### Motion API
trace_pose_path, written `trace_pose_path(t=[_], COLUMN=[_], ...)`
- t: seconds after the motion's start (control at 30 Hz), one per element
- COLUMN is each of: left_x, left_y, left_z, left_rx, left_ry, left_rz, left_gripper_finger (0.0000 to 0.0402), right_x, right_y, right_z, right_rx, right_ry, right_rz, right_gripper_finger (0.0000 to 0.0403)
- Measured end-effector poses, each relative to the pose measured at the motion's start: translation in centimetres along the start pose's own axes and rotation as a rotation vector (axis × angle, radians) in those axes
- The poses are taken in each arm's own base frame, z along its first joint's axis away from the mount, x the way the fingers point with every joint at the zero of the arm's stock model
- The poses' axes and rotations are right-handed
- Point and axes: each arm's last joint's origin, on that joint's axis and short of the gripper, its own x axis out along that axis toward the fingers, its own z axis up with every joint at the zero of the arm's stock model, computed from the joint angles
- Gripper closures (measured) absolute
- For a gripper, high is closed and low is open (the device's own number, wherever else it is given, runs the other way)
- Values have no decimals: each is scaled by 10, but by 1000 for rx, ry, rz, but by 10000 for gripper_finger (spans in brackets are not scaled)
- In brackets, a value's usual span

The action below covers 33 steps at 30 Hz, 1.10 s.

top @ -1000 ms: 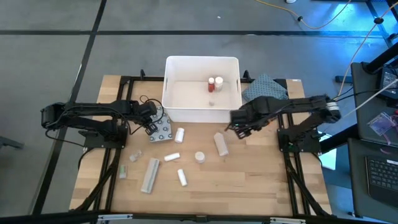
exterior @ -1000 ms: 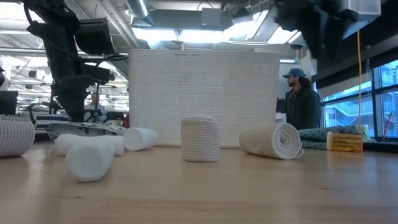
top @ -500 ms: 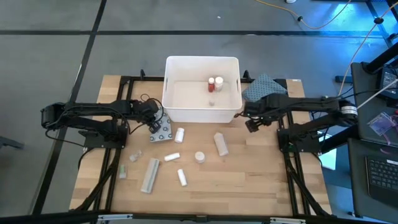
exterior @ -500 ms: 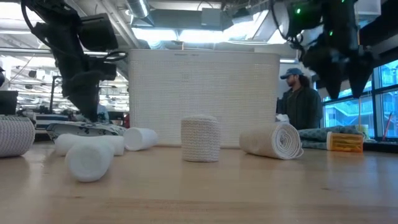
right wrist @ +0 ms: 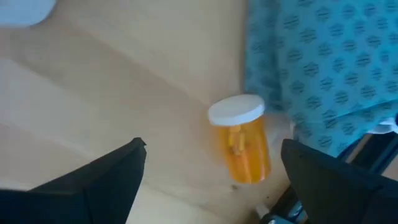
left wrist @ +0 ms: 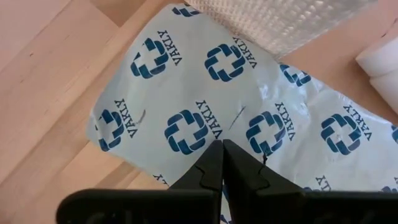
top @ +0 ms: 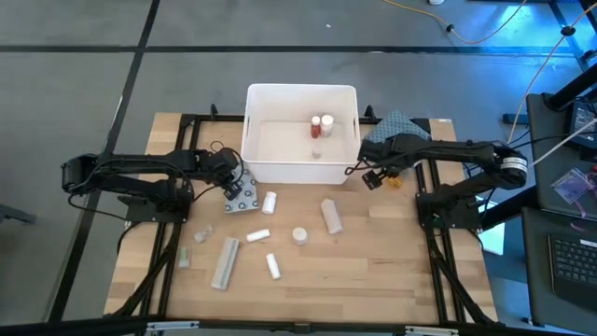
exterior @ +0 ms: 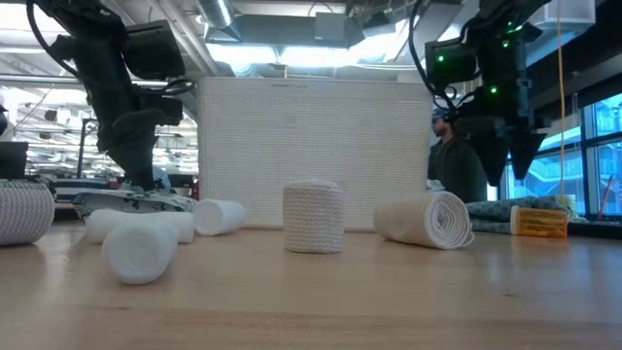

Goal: Pick & place medical supplies in basket/bin

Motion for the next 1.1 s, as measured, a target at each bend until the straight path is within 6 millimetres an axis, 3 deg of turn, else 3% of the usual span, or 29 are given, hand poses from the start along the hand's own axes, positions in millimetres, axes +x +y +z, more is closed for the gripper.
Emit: trace_pose_path(t=[0.3, 0.4, 0.63, 0.83, 1.1], left_x=[0, 0, 0, 0, 0], left_y=[0, 0, 0, 0, 0], left_z=[0, 0, 0, 0, 0], left_rx=[-2, -2, -18, -26, -29], left_ry=[-1, -1, 0, -1, -1], left_rz=[0, 0, 0, 0, 0], left_gripper_finger=[394, 395, 399, 394, 399], right_x=[2, 2, -9, -11, 26], right_y=[-9, -14, -17, -22, -25], right_z=[3, 2, -1, -5, -17], right_rx=[-43, 69, 66, 63, 78], right_ry=[52, 84, -6, 9, 82], right_rz=[13, -10, 103, 53, 77], right_gripper_finger=[33, 33, 33, 33, 33])
